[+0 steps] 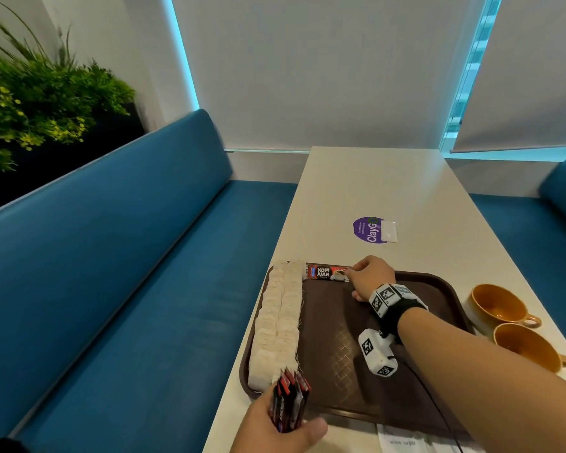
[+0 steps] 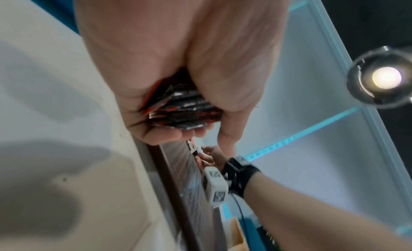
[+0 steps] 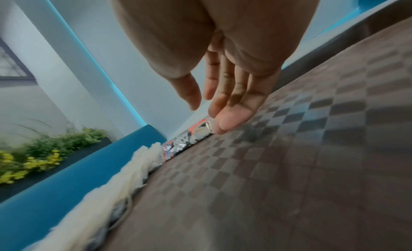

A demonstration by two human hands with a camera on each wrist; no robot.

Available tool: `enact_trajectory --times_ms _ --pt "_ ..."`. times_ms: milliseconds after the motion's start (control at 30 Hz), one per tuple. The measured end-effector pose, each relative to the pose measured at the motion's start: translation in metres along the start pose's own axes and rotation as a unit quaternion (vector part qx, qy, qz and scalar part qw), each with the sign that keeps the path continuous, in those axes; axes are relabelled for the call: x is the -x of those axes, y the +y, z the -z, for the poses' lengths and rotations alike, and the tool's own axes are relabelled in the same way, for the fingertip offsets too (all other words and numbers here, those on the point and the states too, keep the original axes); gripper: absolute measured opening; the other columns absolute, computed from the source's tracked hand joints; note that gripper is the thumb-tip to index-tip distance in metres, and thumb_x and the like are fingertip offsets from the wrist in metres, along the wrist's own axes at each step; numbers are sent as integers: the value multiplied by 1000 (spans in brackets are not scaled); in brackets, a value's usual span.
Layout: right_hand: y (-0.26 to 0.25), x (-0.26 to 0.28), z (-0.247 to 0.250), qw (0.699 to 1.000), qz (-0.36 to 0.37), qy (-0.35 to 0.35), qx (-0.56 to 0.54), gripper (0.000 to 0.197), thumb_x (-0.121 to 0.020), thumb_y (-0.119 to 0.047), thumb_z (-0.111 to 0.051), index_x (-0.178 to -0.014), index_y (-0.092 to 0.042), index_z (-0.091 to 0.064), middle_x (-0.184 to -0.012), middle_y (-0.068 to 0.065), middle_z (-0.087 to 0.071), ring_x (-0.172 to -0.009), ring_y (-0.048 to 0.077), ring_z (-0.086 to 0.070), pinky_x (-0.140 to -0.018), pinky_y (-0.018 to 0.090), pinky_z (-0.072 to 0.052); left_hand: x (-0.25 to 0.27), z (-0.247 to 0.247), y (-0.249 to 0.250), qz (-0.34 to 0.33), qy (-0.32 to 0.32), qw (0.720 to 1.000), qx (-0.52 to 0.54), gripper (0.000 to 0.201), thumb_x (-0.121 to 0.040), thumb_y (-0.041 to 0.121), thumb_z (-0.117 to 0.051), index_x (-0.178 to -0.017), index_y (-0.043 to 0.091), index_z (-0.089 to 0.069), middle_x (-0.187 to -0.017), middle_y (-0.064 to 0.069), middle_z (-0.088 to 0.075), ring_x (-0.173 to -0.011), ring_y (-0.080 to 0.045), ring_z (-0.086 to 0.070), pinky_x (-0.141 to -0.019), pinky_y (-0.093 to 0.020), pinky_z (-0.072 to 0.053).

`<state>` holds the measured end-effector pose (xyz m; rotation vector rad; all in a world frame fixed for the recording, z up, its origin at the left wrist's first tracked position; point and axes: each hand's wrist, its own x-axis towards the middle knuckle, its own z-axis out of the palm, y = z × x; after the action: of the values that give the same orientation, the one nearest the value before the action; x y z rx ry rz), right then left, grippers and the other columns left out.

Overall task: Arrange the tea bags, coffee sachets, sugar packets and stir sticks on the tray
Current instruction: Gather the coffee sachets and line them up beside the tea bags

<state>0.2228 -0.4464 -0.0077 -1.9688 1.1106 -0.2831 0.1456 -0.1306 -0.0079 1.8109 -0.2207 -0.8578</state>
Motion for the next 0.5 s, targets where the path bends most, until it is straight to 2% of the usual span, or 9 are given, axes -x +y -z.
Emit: enact_trajectory --times_ms 33,100,167,200,267,300,400,500 --pt "-2 9 5 1000 10 -5 -6 10 -92 -23 -70 -94 -17 -64 -84 8 -72 -63 26 -74 -64 43 -65 7 1 0 -3 -17 999 47 86 -40 49 -97 -115 20 -68 -105 8 -74 -101 -15 -71 -93 -29 -52" --pt "-8 34 17 998 29 -26 -43 4 -91 -17 -69 -93 -16 -65 -87 10 -73 -65 26 -74 -58 36 -63 18 7 3 13 -54 991 120 76 -45 18 -96 -115 8 -68 -87 -5 -72 -77 -21 -69 -69 -33 -54" --pt "-12 67 31 992 60 -60 -90 5 -91 -12 -70 -94 -14 -66 -89 12 -73 -62 23 -71 -52 31 -57 27 7 9 27 -89 970 226 67 -54 -8 -77 -118 0 -62 -81 -13 -61 -61 -24 -58 -53 -32 -45" --pt "-12 86 39 988 80 -83 -107 5 -90 -10 -70 -94 -13 -67 -88 12 -73 -59 22 -69 -50 28 -54 33 7 15 27 -99 953 285 64 -55 -12 -68 -118 -4 -59 -81 -16 -58 -57 -25 -53 -49 -30 -39" --pt "-11 128 56 977 122 -130 -121 6 -90 -7 -71 -93 -12 -68 -84 12 -71 -58 21 -67 -48 25 -50 46 6 21 4 -115 928 353 57 -57 -11 -60 -113 -5 -56 -83 -17 -55 -57 -29 -50 -48 -29 -35" --pt "-9 150 64 971 137 -151 -128 6 -90 -6 -71 -93 -11 -68 -82 11 -71 -58 20 -67 -49 25 -48 53 6 21 -6 -123 923 364 54 -60 -10 -59 -114 -4 -57 -84 -17 -55 -59 -31 -53 -49 -30 -38" --pt "-2 211 87 953 160 -200 -163 5 -91 -4 -71 -94 -8 -70 -77 11 -71 -61 20 -65 -57 29 -50 71 7 23 -25 -135 926 353 49 -67 -5 -61 -116 -5 -62 -90 -18 -59 -77 -43 -67 -59 -43 -55" --pt "7 259 98 941 163 -226 -193 4 -92 -8 -72 -96 -10 -72 -82 14 -72 -66 23 -65 -65 34 -57 87 7 23 -36 -150 926 345 34 -76 -4 -69 -110 -9 -64 -94 -22 -66 -93 -53 -69 -69 -57 -60"
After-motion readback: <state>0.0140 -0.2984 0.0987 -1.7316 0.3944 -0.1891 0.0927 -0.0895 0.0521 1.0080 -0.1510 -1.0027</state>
